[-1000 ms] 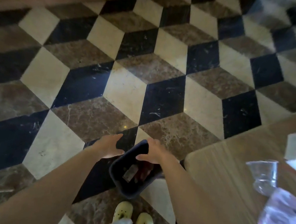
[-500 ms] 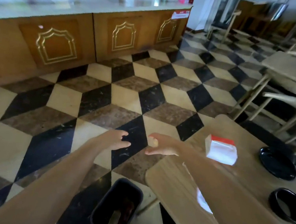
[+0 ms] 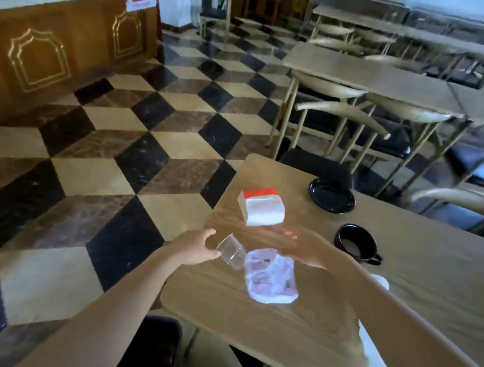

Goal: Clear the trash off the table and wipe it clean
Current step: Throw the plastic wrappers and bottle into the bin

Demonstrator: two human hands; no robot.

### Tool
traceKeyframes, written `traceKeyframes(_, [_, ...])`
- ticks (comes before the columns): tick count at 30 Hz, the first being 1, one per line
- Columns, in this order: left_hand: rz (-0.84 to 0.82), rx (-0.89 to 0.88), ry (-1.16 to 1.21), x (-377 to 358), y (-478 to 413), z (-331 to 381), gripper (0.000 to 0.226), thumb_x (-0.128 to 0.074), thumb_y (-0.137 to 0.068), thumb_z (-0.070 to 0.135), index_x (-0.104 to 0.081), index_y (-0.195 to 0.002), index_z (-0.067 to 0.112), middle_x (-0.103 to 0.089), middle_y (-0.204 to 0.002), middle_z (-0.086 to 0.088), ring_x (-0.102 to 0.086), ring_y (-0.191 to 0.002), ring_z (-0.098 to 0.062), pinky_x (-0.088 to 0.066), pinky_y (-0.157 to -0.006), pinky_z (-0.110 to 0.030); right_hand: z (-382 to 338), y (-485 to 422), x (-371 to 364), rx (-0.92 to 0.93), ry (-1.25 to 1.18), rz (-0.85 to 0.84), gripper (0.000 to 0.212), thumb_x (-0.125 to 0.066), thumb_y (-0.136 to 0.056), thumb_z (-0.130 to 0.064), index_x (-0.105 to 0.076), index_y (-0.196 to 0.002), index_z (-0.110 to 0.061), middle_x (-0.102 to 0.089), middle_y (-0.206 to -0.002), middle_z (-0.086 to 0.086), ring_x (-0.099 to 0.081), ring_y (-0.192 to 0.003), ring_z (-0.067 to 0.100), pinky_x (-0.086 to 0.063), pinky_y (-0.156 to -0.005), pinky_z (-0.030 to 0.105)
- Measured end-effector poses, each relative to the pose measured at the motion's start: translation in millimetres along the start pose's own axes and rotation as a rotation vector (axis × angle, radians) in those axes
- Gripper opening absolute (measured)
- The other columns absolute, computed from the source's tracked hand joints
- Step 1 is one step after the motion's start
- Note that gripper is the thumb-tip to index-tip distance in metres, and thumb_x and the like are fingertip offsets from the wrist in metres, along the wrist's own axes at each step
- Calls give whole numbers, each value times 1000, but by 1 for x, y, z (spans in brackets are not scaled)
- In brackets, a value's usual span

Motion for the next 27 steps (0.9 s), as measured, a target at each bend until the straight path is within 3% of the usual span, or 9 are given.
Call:
traceKeyframes(5, [57,-92,-132,-33,-42,11,76,-64,-83,31,-24,-148,23,-35,-150,-5,-36,-135,-21,-37,-106,-34,34,6,-55,-25,268,-69,82,-63,-82,-45,-19,-148,-24,-21,-154,3,-21,-139,32,-26,-113,45])
traceKeyframes(8, [74,-135,-296,-52,-57,4,80,-67,-80,21,-24,-147,28,-19,-157,-2,-20,-144,-22,-26,-114,-40,41,0,-93,24,464,-164,94,-63,-80,-52,-7,-150,-26,-5,-159,2,-8,-145,33,-18,-114,48])
traceKeyframes(10, [71,-166,-358,-59,-64,-2,81,-66,-80,13,-24,-147,30,-11,-159,4,-13,-145,-21,-24,-115,-42,43,-6,-105,87,508,-128,103,-74,-62,-59,-28,-146,-21,-34,-150,7,-37,-135,35,-37,-104,48])
traceKeyframes(12, [105,-202,-382,-62,-70,-6,76,-62,-81,6,-29,-146,28,-14,-158,3,-14,-145,-21,-24,-115,-41,54,-20,-116,64,481,-36,102,-81,-32,-60,-48,-122,-26,-67,-114,-1,-67,-103,23,-56,-81,37])
traceKeyframes(15, [157,-238,-332,-63,-75,-7,63,-59,-78,-4,-48,-136,17,-31,-152,-3,-25,-141,-23,-30,-113,-38,65,-35,-132,143,415,33,82,-85,-25,-39,-55,-102,-33,-71,-94,-10,-70,-89,15,-58,-76,30])
traceKeyframes(17, [185,-254,-290,-64,-80,-9,52,-62,-75,-3,-57,-126,11,-42,-145,-6,-33,-137,-24,-36,-108,-41,58,-30,-122,179,360,40,63,-85,-28,-32,-68,-89,-35,-70,-84,-15,-70,-81,10,-57,-73,23])
traceKeyframes(19, [197,-232,-269,-61,-85,-9,46,-66,-76,6,-60,-121,9,-45,-142,-4,-37,-133,-23,-37,-106,-40,54,-26,-104,181,290,63,44,-80,-53,-25,-70,-95,-32,-70,-90,-14,-68,-86,11,-53,-74,21])
traceKeyframes(22, [219,-152,-140,-54,-89,-8,40,-69,-77,17,-62,-116,8,-54,-126,-2,-45,-120,-21,-39,-100,-31,57,-28,-84,91,36,77,33,-47,-86,-12,-60,-112,-26,-65,-111,-4,-63,-99,24,-48,-78,30])
traceKeyframes(27, [76,-14,258,-34,-85,21,30,-64,-84,36,-58,-113,29,-60,-100,17,-57,-97,-3,-39,-72,-11,74,-37,-42,-68,-436,236,12,-44,-87,-15,-53,-81,-13,-53,-68,-1,-47,-62,16,-34,-54,27])
Point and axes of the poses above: each hand's wrist, its own y-axis away from the middle knuckle, its own x-axis out of the back of the hand, z = x × y, the point moved 4 cm from there along -y, towards the middle knuckle
